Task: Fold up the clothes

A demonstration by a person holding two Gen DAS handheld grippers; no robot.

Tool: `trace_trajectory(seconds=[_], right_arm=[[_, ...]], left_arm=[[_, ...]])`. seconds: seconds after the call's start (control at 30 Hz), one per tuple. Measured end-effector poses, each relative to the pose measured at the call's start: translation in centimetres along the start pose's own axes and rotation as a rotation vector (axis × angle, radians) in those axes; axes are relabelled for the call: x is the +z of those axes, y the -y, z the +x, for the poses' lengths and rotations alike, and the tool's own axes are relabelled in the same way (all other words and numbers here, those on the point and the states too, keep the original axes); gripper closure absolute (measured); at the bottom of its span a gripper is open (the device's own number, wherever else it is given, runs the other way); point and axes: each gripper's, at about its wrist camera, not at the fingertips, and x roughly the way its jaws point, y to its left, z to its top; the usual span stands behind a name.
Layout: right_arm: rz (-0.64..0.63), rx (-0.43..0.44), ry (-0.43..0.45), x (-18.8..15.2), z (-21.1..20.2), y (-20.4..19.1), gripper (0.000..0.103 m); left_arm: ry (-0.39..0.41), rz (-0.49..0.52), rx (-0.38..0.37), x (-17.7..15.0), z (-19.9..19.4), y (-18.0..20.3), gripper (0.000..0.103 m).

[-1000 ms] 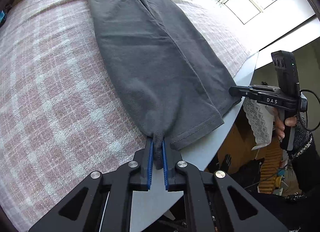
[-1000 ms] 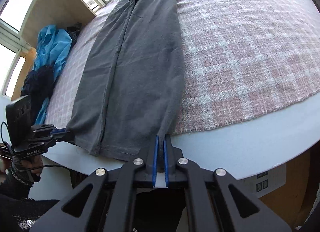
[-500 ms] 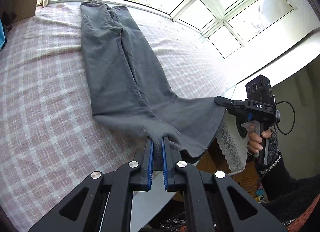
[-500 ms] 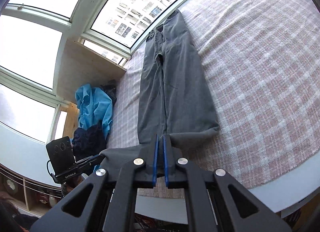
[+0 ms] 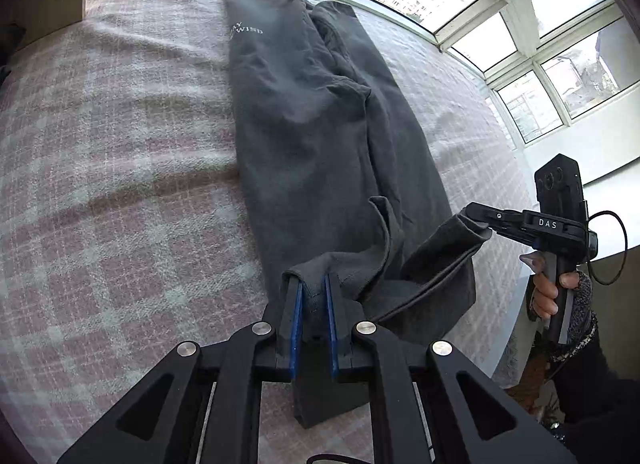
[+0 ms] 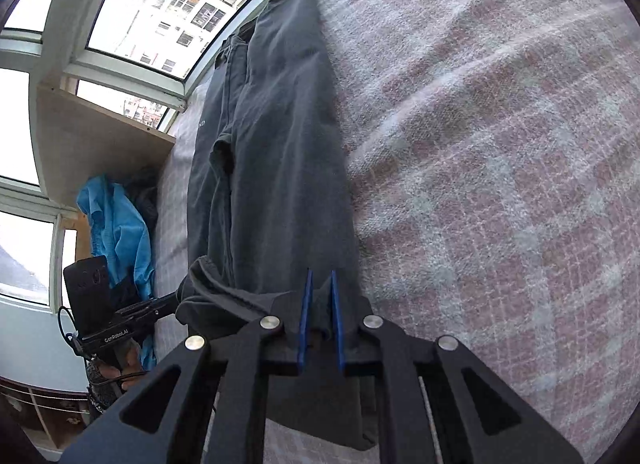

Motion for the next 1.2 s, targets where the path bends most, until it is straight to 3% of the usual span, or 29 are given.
trace_trajectory(seconds=[0.03,0.13,0.2,0.27,0.4,0.47,0.57,0.63,0.7,0.8,0.87,0.93,1.0,1.07,1.2], right_arm=[[0.005,0.004,0.014,0.2,-0.4,0.0,0.08],[-0.016,-0.006,0.072,0.4,-2.1,-0.7,0.08],[-0.12,-0.033,0.103,-0.7,-3.5,-2.6,0.08],[-0.23,-0.057,0.121,-1.9,-4.3,-4.8,0.08],[-0.44,-0.074,-0.006,-5.2,0.2,-9.6,0.08],[-0.515,-0.083,-0.065,-6.3,2.9,-11.4,0.08],[-0.52,-0.031,-0.212,-6.5,6.7,-11.8,0.08],[-0.51,-0.071,-0.186,-5.7,8.0,-11.8,0.08],[-0.46,-0.111,-0.074,-3.9,6.9,-11.2,0.081],[-0.416,-0.03,-0.031,-2.3,4.3,-10.8,0.08],[-0.496,-0.074,0.001,-2.3,3.0,-11.3,0.08],[-0.617,-0.144,-0.03,-2.3,3.5,-12.0,0.079],[-0.727,-0.184,-0.074,-1.8,4.5,-12.5,0.078],[-0.837,-0.21,-0.129,-1.2,5.9,-12.9,0.078],[-1.041,-0.193,-0.277,-0.7,8.5,-14.8,0.078]], left_arm=[[-0.018,-0.023,-0.013,0.4,0.3,-0.5,0.091],[-0.022,-0.026,-0.052,1.5,-0.4,-1.2,0.089],[0.013,0.01,-0.034,2.0,-1.9,-1.2,0.074],[0.056,0.051,-0.01,2.4,-3.8,-1.0,0.071],[0.052,0.192,-0.053,0.9,-5.6,0.3,0.071],[0.002,0.277,-0.071,-0.5,-4.9,1.4,0.071],[-0.097,0.349,-0.051,-2.0,-1.9,2.2,0.072],[-0.123,0.359,-0.039,-1.8,-0.3,2.2,0.073],[-0.095,0.361,-0.031,-0.2,0.5,2.2,0.073],[0.05,0.326,0.109,3.6,-0.3,1.5,0.074],[0.087,0.265,0.041,4.8,-1.9,0.6,0.074],[0.094,0.301,0.036,4.6,-2.9,0.6,0.074],[0.067,0.355,0.063,3.7,-3.0,1.0,0.074],[0.021,0.375,0.041,2.9,-2.3,1.5,0.074],[-0.057,0.451,0.038,1.1,0.0,3.0,0.074]])
